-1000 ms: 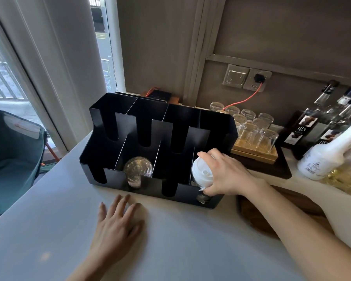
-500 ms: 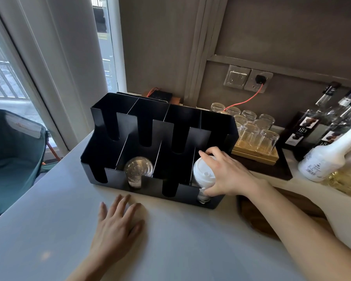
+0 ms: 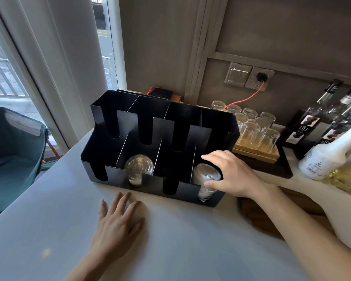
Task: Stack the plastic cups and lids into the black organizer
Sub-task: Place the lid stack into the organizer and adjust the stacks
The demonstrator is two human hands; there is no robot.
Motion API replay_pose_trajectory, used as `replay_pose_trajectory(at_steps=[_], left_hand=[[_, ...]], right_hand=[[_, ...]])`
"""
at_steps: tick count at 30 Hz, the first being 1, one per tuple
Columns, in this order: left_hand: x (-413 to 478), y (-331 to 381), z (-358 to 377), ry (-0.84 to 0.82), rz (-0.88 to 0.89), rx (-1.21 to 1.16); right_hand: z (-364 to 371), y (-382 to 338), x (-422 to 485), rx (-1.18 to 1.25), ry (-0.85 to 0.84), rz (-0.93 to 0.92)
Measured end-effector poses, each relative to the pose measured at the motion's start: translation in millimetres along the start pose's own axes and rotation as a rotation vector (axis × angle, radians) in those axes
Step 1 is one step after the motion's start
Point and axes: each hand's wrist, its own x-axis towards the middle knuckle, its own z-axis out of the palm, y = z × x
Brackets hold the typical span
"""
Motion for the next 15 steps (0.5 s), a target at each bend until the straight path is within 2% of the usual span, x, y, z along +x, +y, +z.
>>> replay_pose_trajectory(at_steps=[5, 11, 15], left_hand=[[0.3, -1.8, -0.3, 0.025, -0.011, -0.049], [-1.0, -20.1, -13.4, 0.210, -0.068, -0.368], [-2.6, -49.2, -33.3, 0.297, -0.090, -0.297]], right_hand=[[-1.4, -7.7, 2.3, 0.007, 0.041, -0.017], [-7.9, -39.2, 17.7, 0.058, 0.117, -0.075], [-5.6, -68.0, 37.1, 0.101, 0.121, -0.127]])
